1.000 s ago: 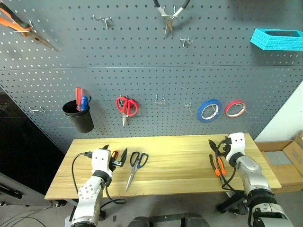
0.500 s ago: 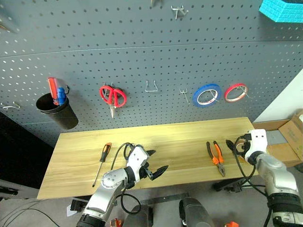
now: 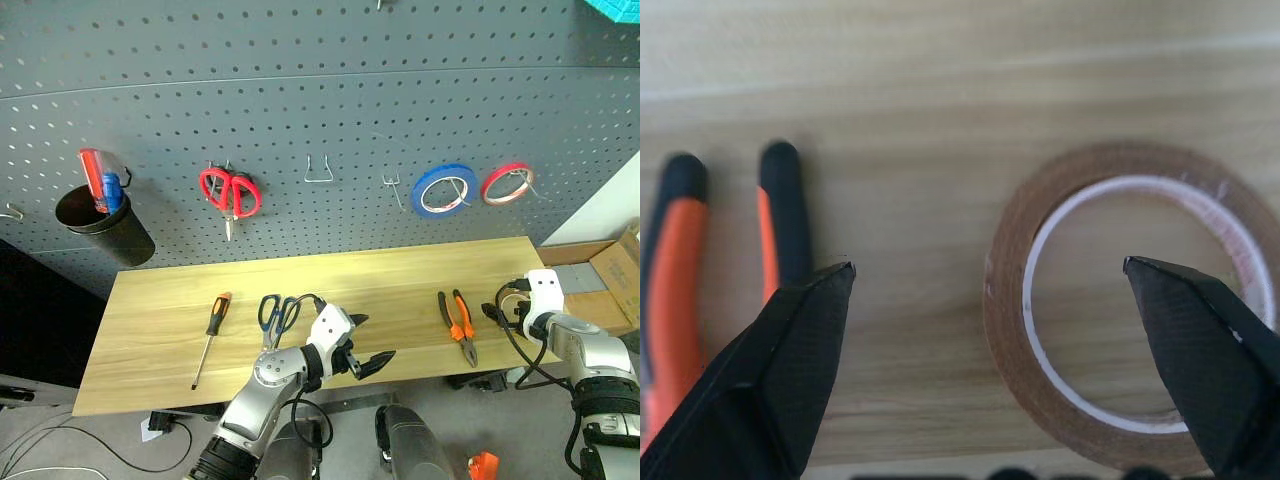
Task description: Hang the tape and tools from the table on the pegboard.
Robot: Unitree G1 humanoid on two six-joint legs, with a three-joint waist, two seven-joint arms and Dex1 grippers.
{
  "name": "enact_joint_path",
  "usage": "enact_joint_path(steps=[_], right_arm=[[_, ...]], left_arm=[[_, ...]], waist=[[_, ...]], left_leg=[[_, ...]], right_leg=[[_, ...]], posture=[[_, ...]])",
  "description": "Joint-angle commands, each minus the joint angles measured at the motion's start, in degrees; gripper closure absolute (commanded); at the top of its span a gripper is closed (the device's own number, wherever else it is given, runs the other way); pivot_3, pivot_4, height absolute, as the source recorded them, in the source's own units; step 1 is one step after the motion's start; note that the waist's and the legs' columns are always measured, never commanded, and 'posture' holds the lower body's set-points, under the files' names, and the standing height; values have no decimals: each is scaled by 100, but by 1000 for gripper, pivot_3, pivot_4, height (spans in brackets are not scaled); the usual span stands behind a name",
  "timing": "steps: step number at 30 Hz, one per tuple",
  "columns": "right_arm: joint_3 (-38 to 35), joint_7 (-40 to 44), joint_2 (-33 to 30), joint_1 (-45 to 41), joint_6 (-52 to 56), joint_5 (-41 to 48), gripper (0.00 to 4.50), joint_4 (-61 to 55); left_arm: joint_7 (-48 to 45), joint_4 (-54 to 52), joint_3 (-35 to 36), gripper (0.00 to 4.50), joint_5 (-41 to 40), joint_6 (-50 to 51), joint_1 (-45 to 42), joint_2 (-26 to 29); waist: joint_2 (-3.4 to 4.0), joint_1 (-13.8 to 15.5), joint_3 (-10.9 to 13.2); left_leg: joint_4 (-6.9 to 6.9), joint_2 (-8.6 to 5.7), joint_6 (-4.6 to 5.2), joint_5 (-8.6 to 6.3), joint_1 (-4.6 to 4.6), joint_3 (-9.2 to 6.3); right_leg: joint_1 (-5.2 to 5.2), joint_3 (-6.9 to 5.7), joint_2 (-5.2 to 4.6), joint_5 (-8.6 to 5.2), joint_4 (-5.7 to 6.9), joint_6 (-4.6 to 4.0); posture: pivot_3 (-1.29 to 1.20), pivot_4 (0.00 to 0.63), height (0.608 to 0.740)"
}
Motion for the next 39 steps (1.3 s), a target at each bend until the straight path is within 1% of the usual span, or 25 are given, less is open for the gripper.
enact_joint_path(steps=[1,6,12,15,16,17,18,20,22,25,26,27,29,31,32,33,35,36,37,39], right_arm=[[-58,-92,99,-150,-372,-87,0,263],[-112,-277,289,-320,-646,-134,0,787],[-184,-646,400,-422,-716,-217,0,1260],[-298,-798,453,-426,-696,-174,557,1313],[-346,-924,466,-416,-708,-186,920,1316],[-378,-1017,477,-407,-716,-199,1149,1311],[-561,-1157,513,-421,-642,-85,1615,1313],[-783,-1302,582,-428,-509,64,2206,1275],[-804,-1329,630,-380,-435,71,2966,1149],[-882,-1484,711,-303,-317,126,3934,917],[-956,-1584,749,-271,-285,160,4226,803],[-1007,-1655,776,-245,-257,181,4357,714],[-1042,-1672,885,-10,-262,249,4357,-29],[-1212,-1782,1164,356,-72,557,4357,-1276],[-1263,-1833,1260,478,26,655,4357,-1676],[-1140,-1857,1321,757,187,645,4357,-2354],[-997,-1841,1510,1422,665,924,4357,-3843],[-918,-1750,1536,1712,695,994,4357,-4405],[-868,-1603,1555,2035,588,1107,4357,-5026],[-854,-1442,1601,2458,309,1214,4357,-5828]], left_arm=[[49,-523,-43,25,-45,136,260,117],[110,-886,59,25,-77,342,455,356],[227,-1196,166,25,-134,575,514,469],[260,-1267,166,0,-144,637,541,493],[268,-1280,168,0,-144,654,543,498],[271,-1287,170,0,-146,664,546,504],[295,-1288,199,0,-172,709,510,483],[311,-1292,241,0,-219,780,423,470],[316,-1299,281,0,-255,830,325,458],[291,-1276,278,0,-236,829,205,491],[287,-1254,267,0,-206,802,173,506],[286,-1239,259,0,-187,783,153,517],[357,-1274,328,0,-184,767,82,506],[442,-1337,450,0,-286,783,-19,411],[453,-1325,481,0,-316,772,-58,371],[433,-1289,515,0,-326,665,-101,347],[455,-1193,650,0,-371,453,-181,287],[452,-1107,686,0,-363,311,-220,283],[447,-1008,740,0,-347,127,-266,279],[410,-766,830,0,-358,-142,-388,248]], waist=[[-2,-3,43],[-8,20,158],[-58,52,213],[-71,84,227],[-74,101,229],[-76,122,230],[-76,142,231],[-77,160,234],[-77,173,237],[-76,169,236],[-76,169,236],[-76,170,236],[-74,172,236],[-61,175,240],[-46,165,249],[-39,155,251],[9,147,245],[10,143,245],[10,132,243],[15,107,240]], left_leg=[[0,0,0,0,-2,1],[-2,0,-1,0,-8,0],[-1,0,-3,-1,-15,-1],[-2,0,-5,-2,-15,-3],[-2,0,-6,-3,-15,-3],[-2,0,-6,-3,-15,-4],[-2,0,-7,-3,-16,-5],[-2,0,-8,-4,-17,-5],[-1,0,-8,-4,-24,-11],[-1,-1,-9,-4,-37,-16],[-1,-1,-11,-4,-45,-18],[-1,-2,-12,-3,-55,-19],[2,-2,-22,2,-88,-25],[-2,-2,-41,10,-100,-37],[-3,-1,-45,9,-113,-47],[-1,0,-49,10,-130,-53],[11,-6,-52,12,-162,-50],[14,-7,-55,14,-192,-46],[11,-4,-62,18,-195,-48],[9,-3,-69,22,-195,-47]], right_leg=[[-2,1,0,0,0,0],[-9,0,0,0,0,1],[-13,-1,-2,2,-5,5],[-13,-2,-2,2,-7,5],[-13,-2,-2,1,-7,5],[-13,-3,-2,1,-8,5],[-13,-3,-2,1,-9,6],[-13,-3,-3,0,-11,8],[-14,-8,-3,-1,-15,11],[-20,-13,-4,3,-24,18],[-27,-16,-4,4,-24,19],[-37,-17,-4,5,-24,19],[-70,-23,-5,7,-14,19],[-81,-35,-6,6,-14,18],[-90,-43,-6,5,-14,18],[-102,-50,-6,5,-14,18],[-134,-47,-11,5,-4,18],[-173,-43,-13,5,5,18],[-178,-48,-10,5,6,18],[-181,-51,-9,5,5,18]], posture=[[-88,326,740],[-54,341,740],[-32,353,740],[-33,355,740],[-34,355,740],[-36,354,740],[-39,353,740],[-42,352,740],[-44,352,740],[-46,347,740],[-50,346,740],[-50,346,740],[-58,342,740],[-77,333,740],[-85,332,740],[-110,328,740],[-133,320,740],[-156,309,740],[-169,306,740],[-210,304,740]])
